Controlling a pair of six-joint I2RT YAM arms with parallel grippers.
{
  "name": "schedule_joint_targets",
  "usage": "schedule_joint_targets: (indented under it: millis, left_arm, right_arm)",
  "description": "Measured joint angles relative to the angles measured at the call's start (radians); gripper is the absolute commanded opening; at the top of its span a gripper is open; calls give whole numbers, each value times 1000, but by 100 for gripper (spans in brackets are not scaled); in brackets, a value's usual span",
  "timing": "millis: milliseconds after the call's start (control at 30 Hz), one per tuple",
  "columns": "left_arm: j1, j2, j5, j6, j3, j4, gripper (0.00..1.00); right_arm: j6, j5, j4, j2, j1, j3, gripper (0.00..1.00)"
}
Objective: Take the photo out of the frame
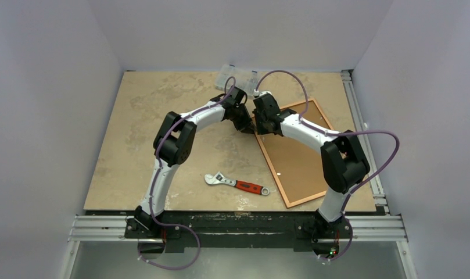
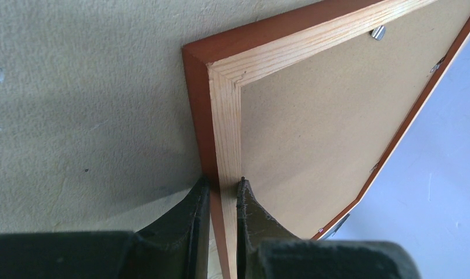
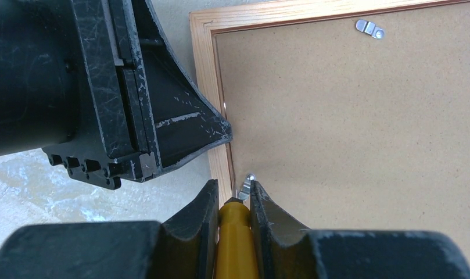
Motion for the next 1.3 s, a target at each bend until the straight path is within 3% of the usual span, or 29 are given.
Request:
schedule_joint_targets:
  millis: [1300]
  left_arm:
    - [0, 0, 0, -3, 0, 0, 0]
  right_arm:
    - [-36, 45, -52, 2, 16, 7, 0]
